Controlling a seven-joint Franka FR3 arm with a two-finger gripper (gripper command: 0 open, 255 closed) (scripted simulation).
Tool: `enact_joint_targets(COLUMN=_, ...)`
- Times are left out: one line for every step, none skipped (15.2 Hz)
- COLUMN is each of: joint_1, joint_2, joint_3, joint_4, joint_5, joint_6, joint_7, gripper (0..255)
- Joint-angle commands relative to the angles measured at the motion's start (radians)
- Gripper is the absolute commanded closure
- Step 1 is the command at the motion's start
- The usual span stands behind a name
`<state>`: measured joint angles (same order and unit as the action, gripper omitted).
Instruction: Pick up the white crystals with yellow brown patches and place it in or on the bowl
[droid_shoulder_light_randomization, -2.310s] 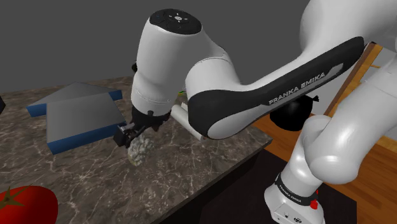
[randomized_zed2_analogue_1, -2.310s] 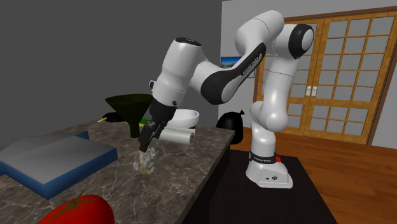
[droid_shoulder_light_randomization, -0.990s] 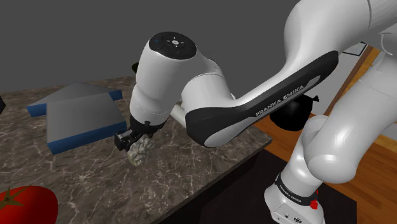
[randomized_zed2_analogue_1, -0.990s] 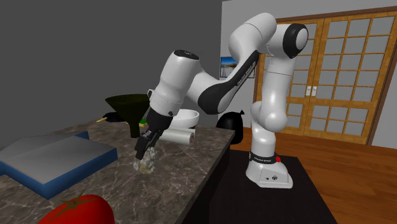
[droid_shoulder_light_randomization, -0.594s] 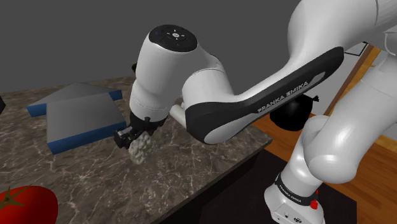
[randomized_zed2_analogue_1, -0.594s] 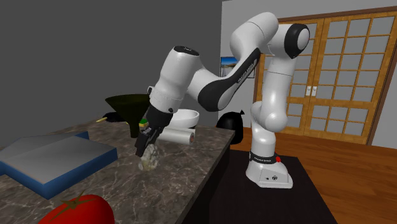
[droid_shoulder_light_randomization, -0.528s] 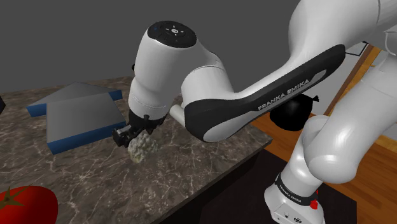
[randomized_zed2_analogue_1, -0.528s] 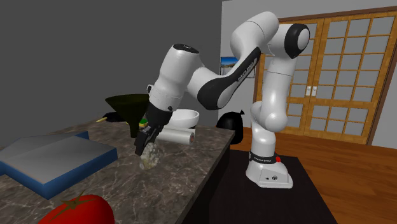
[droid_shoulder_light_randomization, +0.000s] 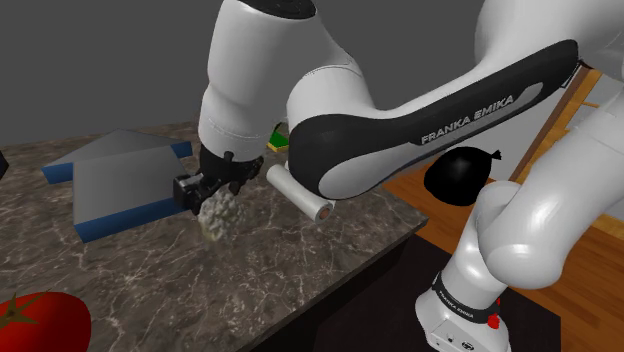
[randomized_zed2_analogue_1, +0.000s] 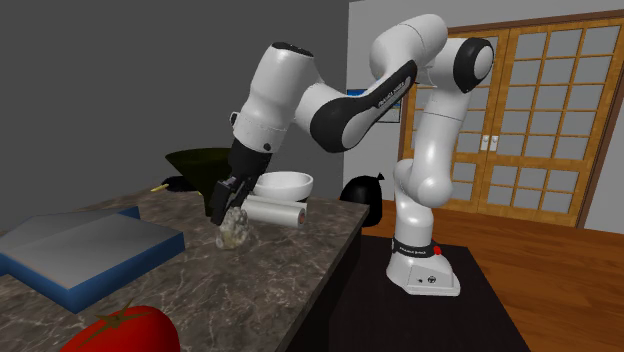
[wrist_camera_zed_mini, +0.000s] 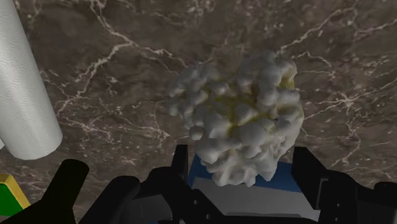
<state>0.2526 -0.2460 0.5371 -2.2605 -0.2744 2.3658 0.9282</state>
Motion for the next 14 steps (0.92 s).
enact_joint_targets(joint_1=0.003, joint_2=-0.009, joint_3=-0.005, joint_4=0.02, joint_5=0.013, joint_6=-0.025, joint_7=-0.016, gripper=255)
enact_joint_targets(joint_1=0.005, joint_2=-0.013, joint_3=-0.008, joint_4=0.029, joint_5=0.018, joint_6=-0.038, joint_7=-0.023, gripper=255)
enact_joint_targets(joint_1=0.007, joint_2=-0.017, joint_3=-0.01, joint_4=0.039, joint_5=0.024, joint_6=-0.05, joint_7=-0.029, gripper=255)
enact_joint_targets(joint_1=0.008, joint_2=-0.02, joint_3=-0.012, joint_4=0.049, joint_5=0.029, joint_6=-0.062, joint_7=-0.036, gripper=255)
enact_joint_targets(joint_1=0.009, joint_2=-0.024, joint_3=-0.014, joint_4=0.059, joint_5=0.034, joint_6=-0.075, joint_7=-0.042, gripper=255)
enact_joint_targets(joint_1=0.011, joint_2=-0.027, joint_3=-0.016, joint_4=0.069, joint_5=0.038, joint_6=-0.087, joint_7=-0.048, gripper=255)
enact_joint_targets(joint_1=0.012, joint_2=-0.03, joint_3=-0.018, joint_4=0.079, joint_5=0.042, joint_6=-0.1, joint_7=-0.054, gripper=255)
enact_joint_targets(joint_1=0.013, joint_2=-0.033, joint_3=-0.02, joint_4=0.09, joint_5=0.046, joint_6=-0.112, joint_7=-0.06, gripper=255)
enact_joint_targets(joint_1=0.014, joint_2=-0.035, joint_3=-0.022, joint_4=0.101, joint_5=0.05, joint_6=-0.125, joint_7=-0.065, gripper=255)
enact_joint_targets(joint_1=0.014, joint_2=-0.037, joint_3=-0.024, joint_4=0.112, joint_5=0.054, joint_6=-0.137, joint_7=-0.07, gripper=255)
enact_joint_targets(joint_1=0.015, joint_2=-0.04, joint_3=-0.025, joint_4=0.123, joint_5=0.057, joint_6=-0.15, joint_7=-0.076, gripper=255)
enact_joint_targets(joint_1=0.016, joint_2=-0.041, joint_3=-0.027, joint_4=0.135, joint_5=0.06, joint_6=-0.162, joint_7=-0.081, gripper=255)
enact_joint_targets(joint_1=0.016, joint_2=-0.043, joint_3=-0.028, joint_4=0.146, joint_5=0.063, joint_6=-0.175, joint_7=-0.085, gripper=255)
enact_joint_targets(joint_1=0.017, joint_2=-0.044, joint_3=-0.03, joint_4=0.158, joint_5=0.065, joint_6=-0.188, joint_7=-0.09, gripper=255)
